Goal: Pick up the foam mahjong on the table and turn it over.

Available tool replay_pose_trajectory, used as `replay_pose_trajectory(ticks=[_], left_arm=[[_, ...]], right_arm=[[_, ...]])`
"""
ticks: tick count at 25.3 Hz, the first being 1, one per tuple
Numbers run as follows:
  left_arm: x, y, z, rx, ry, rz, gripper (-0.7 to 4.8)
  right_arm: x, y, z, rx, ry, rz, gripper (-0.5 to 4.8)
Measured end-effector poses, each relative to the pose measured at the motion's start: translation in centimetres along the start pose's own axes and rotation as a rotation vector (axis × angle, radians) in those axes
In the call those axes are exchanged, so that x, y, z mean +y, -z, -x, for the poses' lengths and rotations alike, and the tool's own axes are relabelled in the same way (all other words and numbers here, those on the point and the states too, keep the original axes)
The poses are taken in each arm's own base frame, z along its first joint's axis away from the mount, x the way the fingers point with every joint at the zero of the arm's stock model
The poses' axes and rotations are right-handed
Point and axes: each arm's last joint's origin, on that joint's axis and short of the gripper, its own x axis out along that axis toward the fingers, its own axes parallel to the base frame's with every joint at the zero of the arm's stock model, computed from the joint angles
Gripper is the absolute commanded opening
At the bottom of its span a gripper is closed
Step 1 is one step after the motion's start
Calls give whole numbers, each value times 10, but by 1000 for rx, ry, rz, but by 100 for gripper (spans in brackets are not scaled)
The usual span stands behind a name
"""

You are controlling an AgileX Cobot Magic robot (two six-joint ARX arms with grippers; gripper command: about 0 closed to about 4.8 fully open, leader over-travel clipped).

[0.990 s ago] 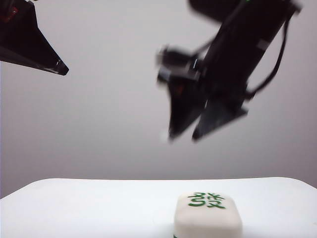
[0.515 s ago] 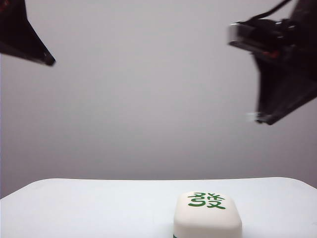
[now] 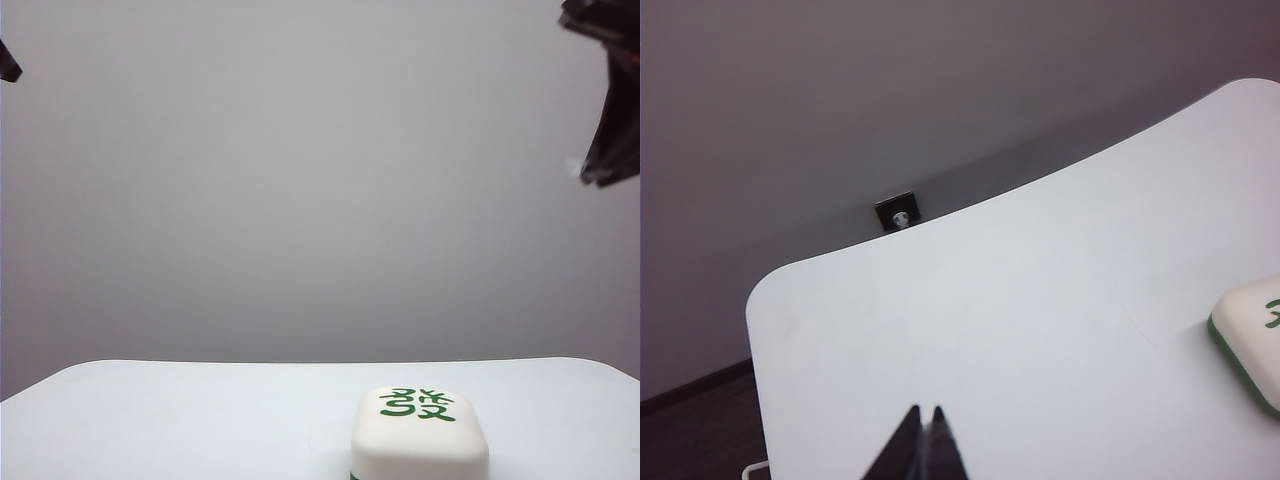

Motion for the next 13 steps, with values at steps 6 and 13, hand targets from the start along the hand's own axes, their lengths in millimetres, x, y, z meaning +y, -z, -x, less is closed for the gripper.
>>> replay_pose_trajectory(ticks=[6, 13], left_arm=[[-1, 15, 9, -41, -36, 14, 27], [-3, 32, 15, -124, -86, 162, 26]], right_arm=[[-18, -3, 18, -147, 35, -54, 32], [-34, 17, 25, -339, -73, -66, -1]])
